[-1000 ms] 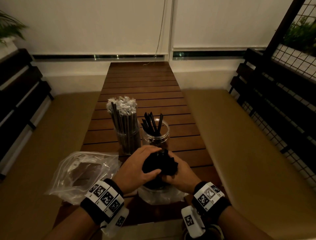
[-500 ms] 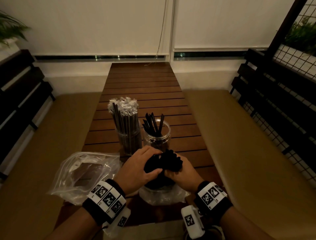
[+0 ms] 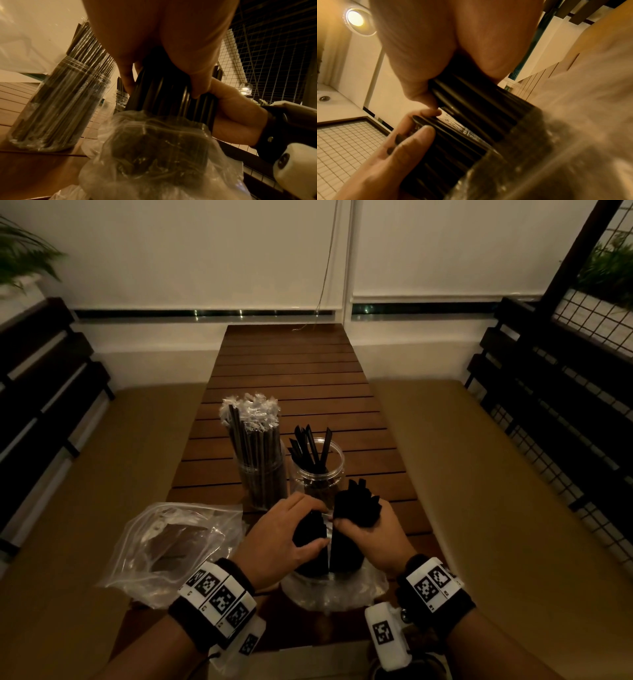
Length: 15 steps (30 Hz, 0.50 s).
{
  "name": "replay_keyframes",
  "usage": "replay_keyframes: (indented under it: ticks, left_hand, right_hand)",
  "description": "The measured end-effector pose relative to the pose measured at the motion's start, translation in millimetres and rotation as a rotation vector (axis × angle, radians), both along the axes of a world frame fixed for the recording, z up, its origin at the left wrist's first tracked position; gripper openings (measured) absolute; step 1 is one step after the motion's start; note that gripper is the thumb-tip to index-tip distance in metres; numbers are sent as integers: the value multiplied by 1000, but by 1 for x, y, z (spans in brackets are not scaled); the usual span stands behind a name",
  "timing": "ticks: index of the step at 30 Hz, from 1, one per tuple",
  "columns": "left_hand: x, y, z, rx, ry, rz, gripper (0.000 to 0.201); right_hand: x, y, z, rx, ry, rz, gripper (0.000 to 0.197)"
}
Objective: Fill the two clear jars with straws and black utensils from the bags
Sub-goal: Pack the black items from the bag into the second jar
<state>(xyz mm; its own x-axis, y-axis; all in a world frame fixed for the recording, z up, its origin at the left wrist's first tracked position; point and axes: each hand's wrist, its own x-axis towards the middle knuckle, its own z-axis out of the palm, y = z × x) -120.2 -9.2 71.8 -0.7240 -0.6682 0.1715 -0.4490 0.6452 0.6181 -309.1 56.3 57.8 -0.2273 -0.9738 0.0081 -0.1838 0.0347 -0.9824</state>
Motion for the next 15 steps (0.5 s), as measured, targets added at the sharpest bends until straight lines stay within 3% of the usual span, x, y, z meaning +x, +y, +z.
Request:
replay_keyframes:
  ticks: [5,8,9,10,13,15]
  left_hand:
    - [1,0,0,6,-9,-2,44]
    - [2,1,1,19,6,2,43]
    - [2,2,1,25,10,5,43]
    - [2,2,2,27,9,7,43]
    - [2,3,1,24,4,14,45]
    - [2,3,1,21,-2,19,46]
  right_hand:
    - [-10,-9,26,4,-128,-122,19]
    - [-24,-21,43,3,-305,-220,77]
    - [-28,-25,53,-25,-343,-240,83]
    - [-33,-29,63,-63,-367,-242,76]
    - [-44,-43,97,-192,-382,-258,33]
    - [-49,-54,114,-259,-386,-264,25]
